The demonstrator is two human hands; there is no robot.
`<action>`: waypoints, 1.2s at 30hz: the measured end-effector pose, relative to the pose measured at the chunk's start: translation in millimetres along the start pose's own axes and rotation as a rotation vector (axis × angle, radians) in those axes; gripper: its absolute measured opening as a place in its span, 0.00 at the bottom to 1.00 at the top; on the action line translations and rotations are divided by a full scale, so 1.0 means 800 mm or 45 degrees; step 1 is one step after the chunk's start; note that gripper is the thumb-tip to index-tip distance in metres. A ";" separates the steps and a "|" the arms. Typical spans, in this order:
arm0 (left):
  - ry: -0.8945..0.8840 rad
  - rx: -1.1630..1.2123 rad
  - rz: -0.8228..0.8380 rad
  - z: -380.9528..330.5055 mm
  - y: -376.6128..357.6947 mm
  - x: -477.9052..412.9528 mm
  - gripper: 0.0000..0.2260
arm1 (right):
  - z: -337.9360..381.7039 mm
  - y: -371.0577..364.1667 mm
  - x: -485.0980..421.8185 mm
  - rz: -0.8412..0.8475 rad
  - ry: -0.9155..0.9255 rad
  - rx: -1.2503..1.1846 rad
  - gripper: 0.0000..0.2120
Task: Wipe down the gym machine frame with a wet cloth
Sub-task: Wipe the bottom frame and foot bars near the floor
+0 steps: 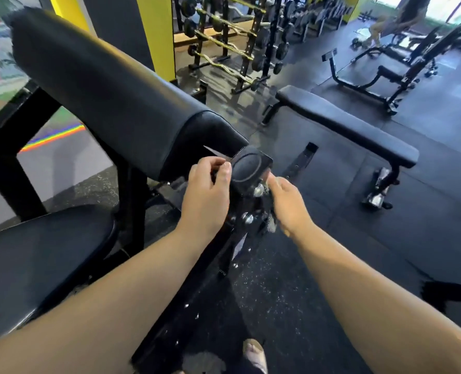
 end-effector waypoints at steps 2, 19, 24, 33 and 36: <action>0.060 0.116 -0.132 0.014 0.001 0.000 0.10 | 0.006 -0.011 -0.015 -0.006 -0.017 -0.429 0.20; 0.395 0.236 -1.006 0.118 -0.067 0.056 0.04 | -0.165 -0.096 -0.028 0.770 -0.333 -0.328 0.24; 0.297 -0.076 -1.055 0.125 -0.074 0.067 0.05 | -0.157 -0.095 -0.043 0.760 -0.355 -0.306 0.15; 0.241 -0.196 -0.915 0.111 -0.072 0.068 0.06 | -0.169 -0.074 -0.046 0.713 -0.095 0.025 0.15; 0.121 -0.364 -0.668 0.113 -0.107 0.081 0.03 | -0.177 -0.067 -0.049 0.618 -0.034 0.059 0.12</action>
Point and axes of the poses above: each hand's wrist, its own x-axis away from the middle knuckle, its own y-axis out of the back of the hand, z = x × y, the point moved 9 cm from there along -x, towards the middle knuckle, and after that the axes turned 8 degrees about y, right-handed, at the moved point
